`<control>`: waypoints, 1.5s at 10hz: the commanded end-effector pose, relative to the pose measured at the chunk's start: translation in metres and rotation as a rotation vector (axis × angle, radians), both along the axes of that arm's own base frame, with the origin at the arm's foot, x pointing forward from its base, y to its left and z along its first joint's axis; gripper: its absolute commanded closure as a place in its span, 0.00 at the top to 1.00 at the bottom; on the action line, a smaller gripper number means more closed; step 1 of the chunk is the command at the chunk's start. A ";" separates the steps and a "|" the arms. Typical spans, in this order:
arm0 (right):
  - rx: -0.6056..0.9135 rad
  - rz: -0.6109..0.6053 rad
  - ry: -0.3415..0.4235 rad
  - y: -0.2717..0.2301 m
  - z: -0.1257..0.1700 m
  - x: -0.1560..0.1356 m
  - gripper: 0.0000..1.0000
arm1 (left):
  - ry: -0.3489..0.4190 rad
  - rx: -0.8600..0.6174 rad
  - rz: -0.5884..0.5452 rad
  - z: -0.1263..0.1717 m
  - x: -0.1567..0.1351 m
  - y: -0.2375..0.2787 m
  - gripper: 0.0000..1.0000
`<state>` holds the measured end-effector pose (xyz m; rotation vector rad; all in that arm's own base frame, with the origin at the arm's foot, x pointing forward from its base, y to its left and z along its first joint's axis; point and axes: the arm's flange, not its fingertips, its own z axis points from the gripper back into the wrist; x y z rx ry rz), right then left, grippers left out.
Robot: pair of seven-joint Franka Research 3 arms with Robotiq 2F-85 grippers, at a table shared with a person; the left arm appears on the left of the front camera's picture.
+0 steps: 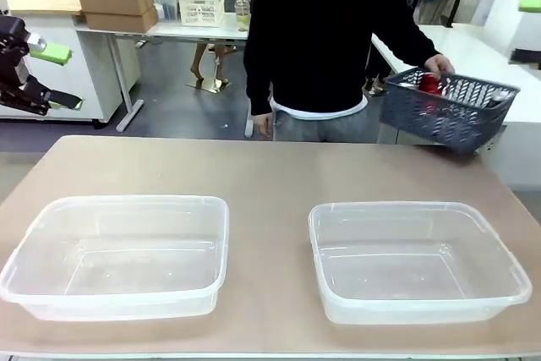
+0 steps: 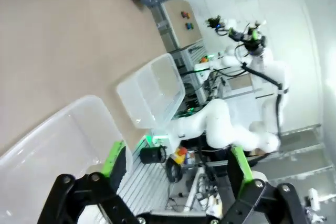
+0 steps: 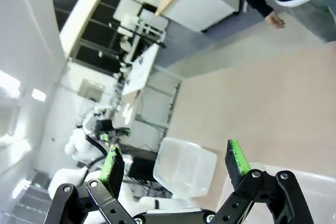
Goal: Sort the waste into each basket.
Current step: Pick up the Organizing box on the left side of the table and lift it.
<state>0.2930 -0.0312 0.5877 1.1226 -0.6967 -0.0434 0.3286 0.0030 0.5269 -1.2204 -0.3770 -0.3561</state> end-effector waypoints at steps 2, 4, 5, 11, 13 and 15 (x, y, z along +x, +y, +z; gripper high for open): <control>-0.104 0.036 -0.057 0.019 0.008 -0.001 1.00 | -0.092 0.089 -0.015 0.007 0.005 -0.018 1.00; -0.104 0.036 -0.057 0.019 0.008 -0.001 1.00 | -0.092 0.089 -0.015 0.007 0.005 -0.018 1.00; -0.104 0.036 -0.057 0.019 0.008 -0.001 1.00 | -0.092 0.089 -0.015 0.007 0.005 -0.018 1.00; -0.445 0.192 0.227 0.238 -0.046 0.025 1.00 | 0.222 0.750 -0.290 0.031 -0.033 -0.016 1.00; -0.579 0.232 0.231 0.325 -0.103 0.022 1.00 | 0.289 0.988 -0.276 0.026 -0.060 -0.042 1.00; -0.513 0.265 0.253 0.301 -0.105 -0.009 1.00 | 0.275 0.847 -0.214 0.021 -0.050 -0.026 1.00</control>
